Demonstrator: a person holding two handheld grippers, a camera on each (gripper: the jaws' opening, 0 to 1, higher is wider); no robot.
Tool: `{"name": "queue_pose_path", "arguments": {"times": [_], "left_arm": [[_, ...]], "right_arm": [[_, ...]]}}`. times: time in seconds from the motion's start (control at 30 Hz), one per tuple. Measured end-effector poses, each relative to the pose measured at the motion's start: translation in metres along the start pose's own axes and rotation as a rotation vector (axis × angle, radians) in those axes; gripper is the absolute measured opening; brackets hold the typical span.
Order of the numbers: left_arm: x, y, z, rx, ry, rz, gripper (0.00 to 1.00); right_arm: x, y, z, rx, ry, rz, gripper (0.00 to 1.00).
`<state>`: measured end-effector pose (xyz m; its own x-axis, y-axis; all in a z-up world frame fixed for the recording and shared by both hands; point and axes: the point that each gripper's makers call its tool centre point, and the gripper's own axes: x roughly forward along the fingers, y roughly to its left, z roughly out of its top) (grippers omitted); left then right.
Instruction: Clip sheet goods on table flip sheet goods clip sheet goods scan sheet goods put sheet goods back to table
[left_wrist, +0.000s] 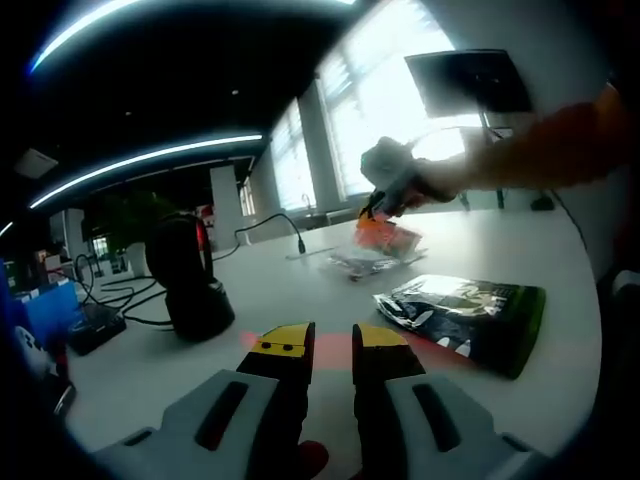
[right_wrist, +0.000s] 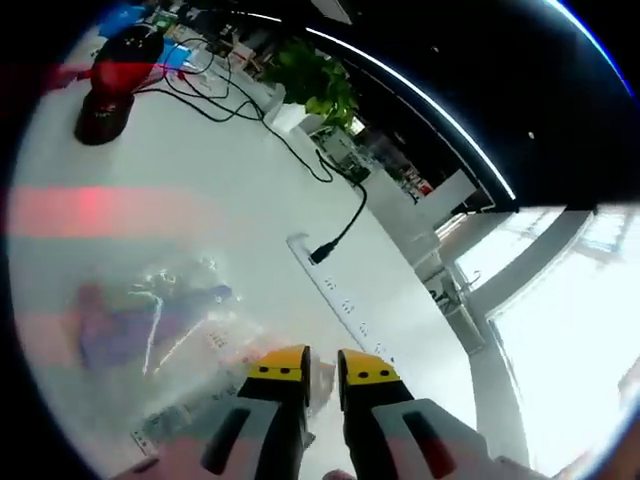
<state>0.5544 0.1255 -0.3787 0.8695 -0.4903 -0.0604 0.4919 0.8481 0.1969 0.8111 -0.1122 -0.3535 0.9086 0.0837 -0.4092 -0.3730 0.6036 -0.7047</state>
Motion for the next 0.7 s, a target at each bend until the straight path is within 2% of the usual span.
{"name": "queue_pose_path", "arguments": {"times": [0.07, 0.13, 0.2, 0.27, 0.57, 0.7], "left_arm": [[0.0, 0.0, 0.0, 0.001, 0.001, 0.0, 0.08], [0.0, 0.0, 0.0, 0.001, 0.001, 0.0, 0.08], [0.0, 0.0, 0.0, 0.002, 0.001, 0.0, 0.08], [0.0, 0.0, 0.0, 0.003, 0.002, 0.0, 0.08], [0.001, 0.001, -0.001, 0.008, 0.004, 0.003, 0.08], [0.001, 0.001, -0.002, 0.011, 0.006, 0.004, 0.08]], "right_arm": [[0.0, -0.002, -0.003, 0.024, -0.003, 0.002, 0.14], [-0.002, -0.006, -0.006, 0.05, -0.009, -0.009, 0.13], [-0.003, -0.007, -0.008, 0.104, -0.027, 0.0, 0.09], [-0.009, -0.01, -0.011, 0.141, -0.037, -0.007, 0.0], [-0.034, -0.009, -0.016, 0.242, -0.09, 0.009, 0.0], [-0.052, -0.007, -0.011, 0.263, -0.127, 0.018, 0.0]]}}
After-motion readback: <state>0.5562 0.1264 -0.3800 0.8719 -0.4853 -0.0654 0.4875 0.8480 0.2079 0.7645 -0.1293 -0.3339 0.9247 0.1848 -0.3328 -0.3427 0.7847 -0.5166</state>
